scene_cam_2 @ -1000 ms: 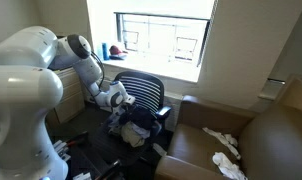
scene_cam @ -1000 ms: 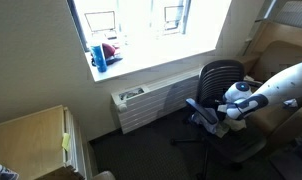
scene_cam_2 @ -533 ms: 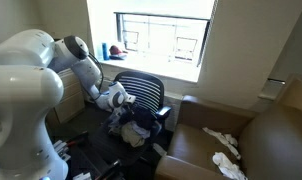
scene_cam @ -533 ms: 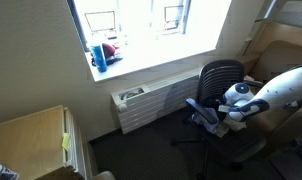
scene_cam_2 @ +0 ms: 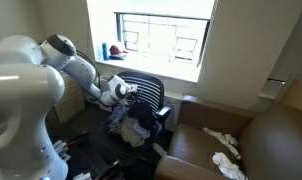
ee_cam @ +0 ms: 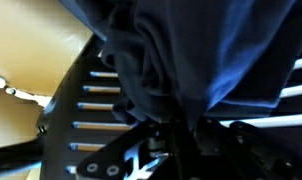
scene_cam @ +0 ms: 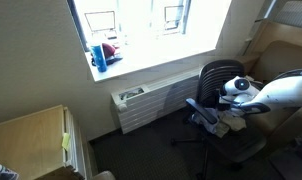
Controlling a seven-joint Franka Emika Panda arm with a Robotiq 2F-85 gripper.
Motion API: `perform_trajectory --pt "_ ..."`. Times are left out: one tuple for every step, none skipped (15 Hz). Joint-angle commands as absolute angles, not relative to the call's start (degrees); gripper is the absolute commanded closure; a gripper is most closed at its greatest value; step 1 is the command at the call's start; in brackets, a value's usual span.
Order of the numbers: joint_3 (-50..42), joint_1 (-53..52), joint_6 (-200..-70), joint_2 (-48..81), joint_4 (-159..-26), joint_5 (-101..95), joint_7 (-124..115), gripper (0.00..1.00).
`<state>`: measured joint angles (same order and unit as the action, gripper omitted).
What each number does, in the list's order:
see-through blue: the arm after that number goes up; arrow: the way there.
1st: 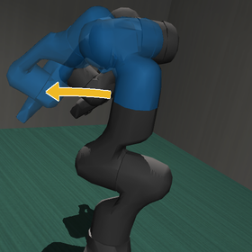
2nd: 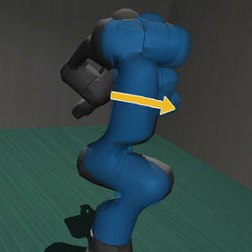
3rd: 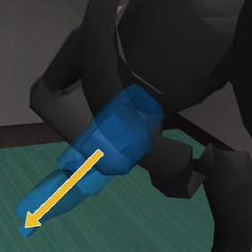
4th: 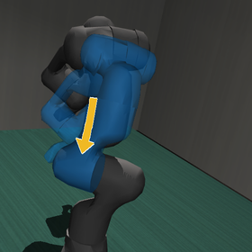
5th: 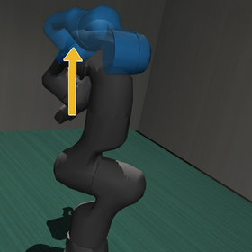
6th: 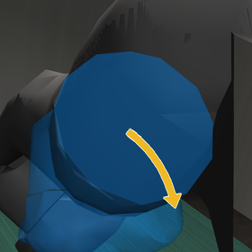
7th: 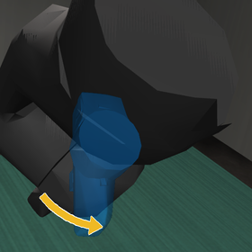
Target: Pick up the blue shirt from the black chair and hang it on the armrest of the brown chair
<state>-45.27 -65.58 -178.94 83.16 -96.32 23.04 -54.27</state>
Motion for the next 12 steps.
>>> perform_trajectory --pt "-49.93 -68.15 -184.83 80.53 -100.69 23.67 -55.57 0.98" --pt "-50.73 -68.56 -187.61 78.67 -102.07 24.36 -55.12 0.98" --pt "-51.45 -69.22 -191.07 76.43 -103.95 25.02 -53.95 0.98" --pt "-52.29 -70.18 -193.8 75.18 -105.54 25.98 -52.95 0.98" --pt "-53.25 -71.1 -196.75 74.05 -107.07 27.03 -51.68 0.98" --pt "-54.09 -71.93 -199.77 72.61 -108.46 28.28 -49.89 0.98" --pt "-55.49 -73.08 -202.47 71.55 -109.83 29.93 -47.6 0.98" --pt "-61.52 -76.77 -197.9 74.22 -106.5 28.14 -52.16 0.98" --pt "-64.35 -78.61 -198.78 73.86 -107.84 28.48 -51.08 0.98" --pt "-67.95 -80.71 -198.41 74.43 -108.17 28.97 -51.17 0.98" --pt "-71.72 -82.74 -198.16 75.15 -108.49 29.5 -51.47 0.98" --pt "-75.36 -84.98 -197.91 75.86 -109.11 30.12 -51.67 0.98"
